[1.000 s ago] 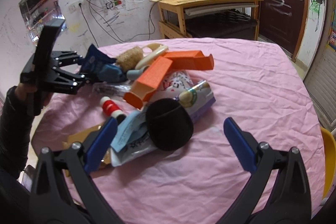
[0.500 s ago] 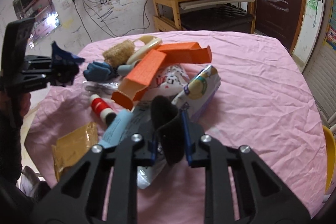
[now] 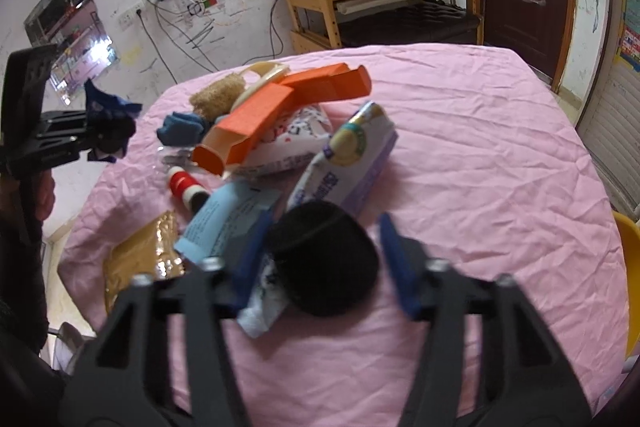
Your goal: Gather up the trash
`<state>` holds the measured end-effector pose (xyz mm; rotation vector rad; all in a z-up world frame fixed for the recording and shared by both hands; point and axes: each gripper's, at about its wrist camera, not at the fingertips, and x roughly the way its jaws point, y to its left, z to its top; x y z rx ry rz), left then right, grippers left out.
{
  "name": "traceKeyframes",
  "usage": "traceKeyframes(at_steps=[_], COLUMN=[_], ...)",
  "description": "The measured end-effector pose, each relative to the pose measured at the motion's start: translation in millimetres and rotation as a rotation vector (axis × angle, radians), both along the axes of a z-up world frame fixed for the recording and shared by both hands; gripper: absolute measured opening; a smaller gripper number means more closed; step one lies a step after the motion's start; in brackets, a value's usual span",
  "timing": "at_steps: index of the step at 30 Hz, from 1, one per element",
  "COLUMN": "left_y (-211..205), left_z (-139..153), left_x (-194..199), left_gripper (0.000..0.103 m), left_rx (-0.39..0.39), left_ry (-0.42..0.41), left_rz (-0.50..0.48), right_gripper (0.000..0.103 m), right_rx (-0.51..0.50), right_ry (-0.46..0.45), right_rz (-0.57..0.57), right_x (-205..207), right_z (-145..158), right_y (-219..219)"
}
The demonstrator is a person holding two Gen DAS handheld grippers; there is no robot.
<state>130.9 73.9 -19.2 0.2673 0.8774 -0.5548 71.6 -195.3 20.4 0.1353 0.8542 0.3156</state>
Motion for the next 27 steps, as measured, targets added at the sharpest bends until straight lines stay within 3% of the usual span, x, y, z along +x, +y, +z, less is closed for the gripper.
traceKeyframes(at_steps=[4, 11, 19, 27], left_y=[-3, -14, -34, -85], left_z=[4, 16, 28, 45], left_x=[0, -2, -6, -13], left_gripper=[0.004, 0.004, 0.004, 0.004], left_rx=[-0.004, -0.002, 0.0, 0.011], left_ry=[0.001, -0.015, -0.034, -0.061], left_rz=[0.013, 0.016, 0.013, -0.054], right_gripper=[0.031, 0.028, 0.027, 0.027], right_rx=[-0.004, 0.019, 0.122, 0.154], right_ry=[-0.018, -0.016, -0.041, -0.131], right_rz=[0.016, 0.006, 0.013, -0.049], right_x=[-3, -7, -12, -19], right_z=[4, 2, 8, 34], right_y=[0, -16, -40, -87])
